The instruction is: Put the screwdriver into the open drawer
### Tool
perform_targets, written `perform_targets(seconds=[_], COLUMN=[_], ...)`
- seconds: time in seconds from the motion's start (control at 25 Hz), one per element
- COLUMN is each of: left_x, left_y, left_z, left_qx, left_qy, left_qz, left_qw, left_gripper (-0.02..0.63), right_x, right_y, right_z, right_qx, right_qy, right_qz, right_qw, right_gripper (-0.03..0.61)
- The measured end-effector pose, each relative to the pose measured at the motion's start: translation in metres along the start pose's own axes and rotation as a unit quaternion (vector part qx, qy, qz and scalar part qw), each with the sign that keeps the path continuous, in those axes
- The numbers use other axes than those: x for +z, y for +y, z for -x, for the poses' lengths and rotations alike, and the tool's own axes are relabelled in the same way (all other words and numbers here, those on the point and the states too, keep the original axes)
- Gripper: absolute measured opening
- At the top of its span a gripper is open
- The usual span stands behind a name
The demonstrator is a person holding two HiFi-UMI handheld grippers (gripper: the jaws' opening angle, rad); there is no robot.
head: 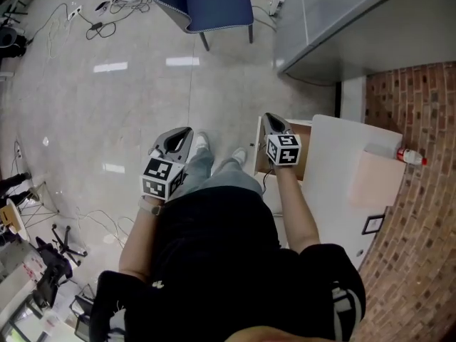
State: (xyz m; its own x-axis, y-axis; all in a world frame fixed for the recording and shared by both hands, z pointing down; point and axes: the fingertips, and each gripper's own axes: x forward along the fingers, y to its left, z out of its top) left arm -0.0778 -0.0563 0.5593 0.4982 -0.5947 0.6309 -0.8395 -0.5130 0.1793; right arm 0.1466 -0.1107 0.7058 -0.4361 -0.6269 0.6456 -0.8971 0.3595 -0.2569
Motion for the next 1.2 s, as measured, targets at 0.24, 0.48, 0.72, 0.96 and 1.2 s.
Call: perform_targets(seconds=[0.24,0.48,0.72,0.96,1.2], left_x=[0.039,0.075,0.11,0.14,0.166], left_y=[0.009,0.013,0.016,0.019,0.015], left_z=[0.002,0.011,0.025,0.042,0.058], left_qx=[0.013,0.011,0.004,-0.003,-0.024], left_qy=[-0.046,-0.09,-0.137,-0.18,-0.208], left_qz=[0.011,0.01,0.009,0.013,-0.001], left_qw=[0.9988,0.9958,0.9905,0.9835,0.9777], left_gripper=[0.005,0.005,0.005,0.004,0.003], right_x=[0.065,0.123,0.177,0.211,0.24], right_y=[0.029,0.052,0.069,0.085,0.109], right_z=[0.032,0.065,0.093,0.121,0.146], right_qx=[0.033,0.052,0.06,0.06,0.071], right_qy=[-0.037,-0.084,-0.137,-0.175,-0.207], right_qz=[0.037,0.065,0.086,0.107,0.129], right_qw=[0.998,0.993,0.985,0.977,0.967], right_gripper=[0.011,0.011,0.011,0.011,0.011])
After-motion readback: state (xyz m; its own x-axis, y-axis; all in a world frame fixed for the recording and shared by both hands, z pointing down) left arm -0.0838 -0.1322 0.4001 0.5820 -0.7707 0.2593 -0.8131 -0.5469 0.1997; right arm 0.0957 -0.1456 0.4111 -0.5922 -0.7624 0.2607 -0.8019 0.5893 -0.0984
